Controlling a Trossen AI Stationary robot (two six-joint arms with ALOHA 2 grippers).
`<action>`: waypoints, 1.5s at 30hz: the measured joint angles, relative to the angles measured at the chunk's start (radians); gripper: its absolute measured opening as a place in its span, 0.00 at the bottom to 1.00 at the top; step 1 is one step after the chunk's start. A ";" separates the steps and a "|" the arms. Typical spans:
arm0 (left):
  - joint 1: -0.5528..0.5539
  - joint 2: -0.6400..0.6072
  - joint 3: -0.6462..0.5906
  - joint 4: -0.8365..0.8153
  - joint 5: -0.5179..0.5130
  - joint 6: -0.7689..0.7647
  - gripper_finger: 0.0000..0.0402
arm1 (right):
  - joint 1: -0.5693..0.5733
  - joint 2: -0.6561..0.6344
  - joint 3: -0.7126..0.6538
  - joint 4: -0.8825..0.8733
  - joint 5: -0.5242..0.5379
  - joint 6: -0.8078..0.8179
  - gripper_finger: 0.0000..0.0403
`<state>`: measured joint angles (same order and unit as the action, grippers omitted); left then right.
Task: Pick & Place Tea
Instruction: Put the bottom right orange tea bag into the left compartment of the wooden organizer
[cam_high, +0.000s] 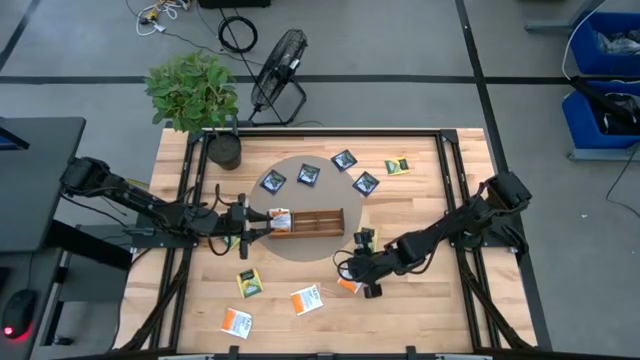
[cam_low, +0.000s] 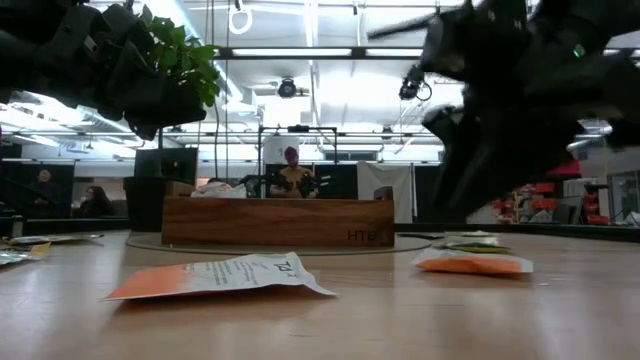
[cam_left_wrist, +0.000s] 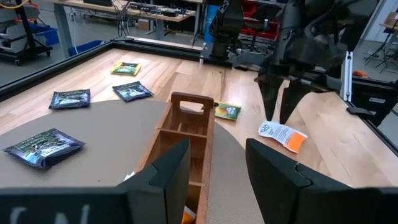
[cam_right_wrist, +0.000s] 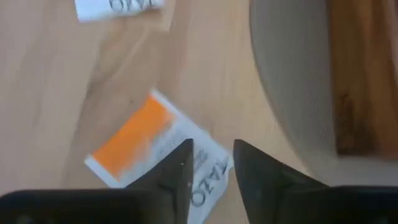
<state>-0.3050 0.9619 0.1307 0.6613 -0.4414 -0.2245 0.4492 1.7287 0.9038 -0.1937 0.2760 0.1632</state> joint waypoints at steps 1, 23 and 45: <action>0.000 0.000 0.000 0.000 0.000 0.001 0.40 | 0.000 0.004 -0.009 -0.006 0.000 0.015 0.34; 0.000 0.000 0.000 -0.007 -0.001 -0.022 0.40 | -0.003 0.067 -0.029 0.024 0.012 0.056 0.13; 0.000 0.000 0.000 -0.009 0.000 -0.027 0.40 | 0.002 -0.090 -0.021 -0.090 -0.114 0.338 0.22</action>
<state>-0.3050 0.9616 0.1307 0.6524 -0.4410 -0.2520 0.4515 1.6382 0.8833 -0.2833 0.1620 0.5009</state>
